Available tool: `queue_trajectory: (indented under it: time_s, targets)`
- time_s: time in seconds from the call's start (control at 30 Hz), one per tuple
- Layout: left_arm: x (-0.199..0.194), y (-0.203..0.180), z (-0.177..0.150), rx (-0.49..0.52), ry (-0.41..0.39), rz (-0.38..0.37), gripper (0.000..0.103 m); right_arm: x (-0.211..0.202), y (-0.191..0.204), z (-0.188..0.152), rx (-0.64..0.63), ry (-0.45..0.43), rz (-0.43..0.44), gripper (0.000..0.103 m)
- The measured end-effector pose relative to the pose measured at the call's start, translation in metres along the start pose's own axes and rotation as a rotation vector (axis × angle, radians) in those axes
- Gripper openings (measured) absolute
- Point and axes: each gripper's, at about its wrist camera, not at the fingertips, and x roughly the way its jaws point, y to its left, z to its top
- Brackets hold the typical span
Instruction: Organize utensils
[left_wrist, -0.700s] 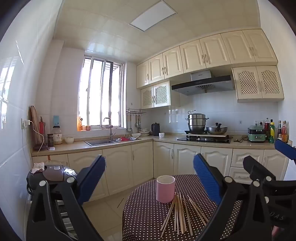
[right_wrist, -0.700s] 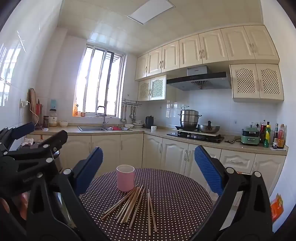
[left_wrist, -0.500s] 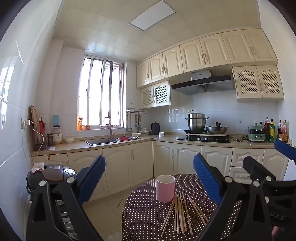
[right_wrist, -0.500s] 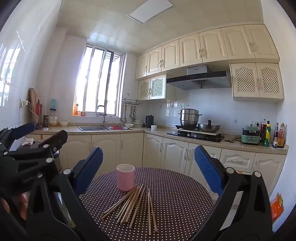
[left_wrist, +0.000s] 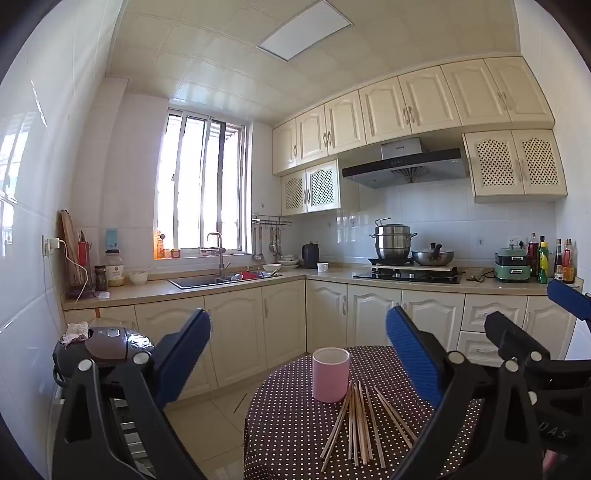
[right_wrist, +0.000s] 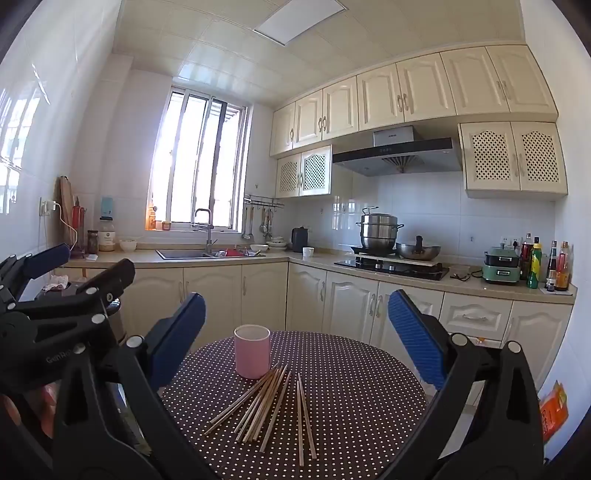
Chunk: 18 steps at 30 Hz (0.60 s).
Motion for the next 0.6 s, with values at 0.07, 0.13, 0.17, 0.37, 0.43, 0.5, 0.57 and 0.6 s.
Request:
queue_trajectory:
  time_s: [0.07, 0.13, 0.17, 0.37, 0.43, 0.5, 0.57, 0.6]
  targets:
    - [0.000, 0.000, 0.000, 0.000, 0.000, -0.001, 0.094, 0.000, -0.001, 0.001, 0.002, 0.003, 0.000, 0.097]
    - [0.000, 0.000, 0.000, 0.000, 0.001, 0.000, 0.094, 0.000, -0.001, 0.001, 0.003, 0.004, 0.001, 0.097]
    - [0.000, 0.000, 0.000, 0.001, 0.000, 0.001, 0.094, 0.002, 0.000, -0.002, 0.003, 0.004, 0.002, 0.097]
    - [0.000, 0.000, 0.000, 0.002, 0.002, 0.001, 0.094, 0.002, 0.002, -0.014, 0.006, 0.005, 0.003, 0.097]
    - [0.000, 0.000, 0.000, 0.001, 0.002, 0.001, 0.094, 0.002, 0.003, -0.015, 0.007, 0.006, 0.002, 0.097]
    - [-0.003, -0.001, -0.007, 0.003, 0.003, 0.001, 0.094, 0.009, 0.002, -0.011, 0.013, 0.011, 0.001, 0.097]
    - [-0.003, -0.001, -0.011, 0.004, 0.004, 0.001, 0.094, 0.009, 0.002, -0.011, 0.016, 0.013, 0.001, 0.097]
    - [0.001, 0.000, -0.012, 0.004, 0.004, 0.001, 0.094, 0.009, 0.001, -0.010, 0.018, 0.015, 0.002, 0.097]
